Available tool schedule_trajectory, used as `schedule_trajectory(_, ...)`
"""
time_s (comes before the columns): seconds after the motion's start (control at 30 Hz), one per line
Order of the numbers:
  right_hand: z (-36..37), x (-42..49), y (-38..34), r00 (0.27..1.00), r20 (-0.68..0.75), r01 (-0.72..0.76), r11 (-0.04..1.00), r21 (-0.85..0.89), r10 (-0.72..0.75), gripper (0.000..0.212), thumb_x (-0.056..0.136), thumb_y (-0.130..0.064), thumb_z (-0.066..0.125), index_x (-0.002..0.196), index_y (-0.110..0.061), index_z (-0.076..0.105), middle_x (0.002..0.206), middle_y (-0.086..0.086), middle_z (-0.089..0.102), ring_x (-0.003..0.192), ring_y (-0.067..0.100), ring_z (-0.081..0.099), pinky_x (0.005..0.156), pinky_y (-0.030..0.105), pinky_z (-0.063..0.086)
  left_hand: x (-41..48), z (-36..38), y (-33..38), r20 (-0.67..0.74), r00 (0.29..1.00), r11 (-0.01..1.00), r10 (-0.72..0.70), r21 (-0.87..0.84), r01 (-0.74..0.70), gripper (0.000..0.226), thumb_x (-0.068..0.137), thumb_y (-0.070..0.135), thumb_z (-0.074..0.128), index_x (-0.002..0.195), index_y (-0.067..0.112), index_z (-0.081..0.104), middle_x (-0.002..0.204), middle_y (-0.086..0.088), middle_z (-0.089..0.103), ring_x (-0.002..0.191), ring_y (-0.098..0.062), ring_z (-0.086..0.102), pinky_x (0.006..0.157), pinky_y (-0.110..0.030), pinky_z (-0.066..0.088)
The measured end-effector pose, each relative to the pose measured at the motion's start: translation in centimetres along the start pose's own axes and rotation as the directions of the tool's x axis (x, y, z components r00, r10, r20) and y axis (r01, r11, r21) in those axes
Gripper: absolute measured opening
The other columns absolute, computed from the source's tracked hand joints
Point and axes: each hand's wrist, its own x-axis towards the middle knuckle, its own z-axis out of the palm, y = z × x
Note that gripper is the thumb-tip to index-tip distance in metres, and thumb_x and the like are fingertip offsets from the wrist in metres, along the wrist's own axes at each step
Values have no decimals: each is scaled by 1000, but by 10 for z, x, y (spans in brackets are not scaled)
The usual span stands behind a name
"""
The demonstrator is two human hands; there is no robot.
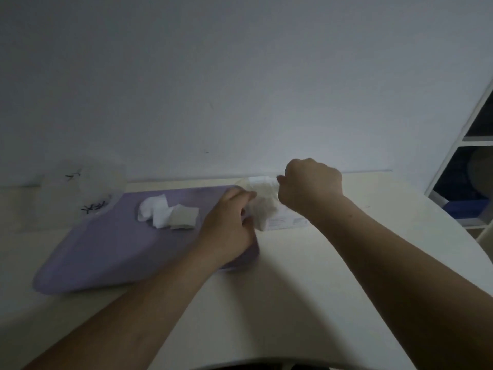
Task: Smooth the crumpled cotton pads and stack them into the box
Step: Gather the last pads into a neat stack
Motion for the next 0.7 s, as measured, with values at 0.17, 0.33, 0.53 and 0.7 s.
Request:
schedule_trajectory(0.17,7,-5,-65,967,-63,236,785,573,-245,37,98,-35,58,70,-13,67,66,4,66,64,25,63,58,31,51,-16,-39,-25,-63,997,995,-38,87,43,27,95,14,58,119,24,66,119,12,59,102,-8,60,89,-18,43)
schedule_trajectory(0.33,43,-15,-122,908,157,200,731,652,-388,31,100,-26,59,127,-18,70,123,3,73,113,20,67,94,25,48,-22,-93,-74,-179,975,971,-133,172,164,23,89,1,59,98,17,73,106,3,63,94,-16,62,84,-22,45)
schedule_trajectory(0.53,80,10,-158,867,358,173,883,437,-347,45,101,-41,57,135,-11,60,141,15,60,128,34,56,103,35,46,-24,-124,-122,-225,886,877,-406,179,447,10,91,24,67,85,17,71,88,0,69,85,-24,68,73,-32,52)
schedule_trajectory(0.7,94,24,-165,822,483,174,941,291,-301,58,102,-50,50,146,-13,50,147,22,42,127,38,53,107,37,42,-18,-110,-127,-137,856,804,-498,297,515,54,93,49,64,60,11,46,62,-8,59,69,-30,59,50,-32,26)
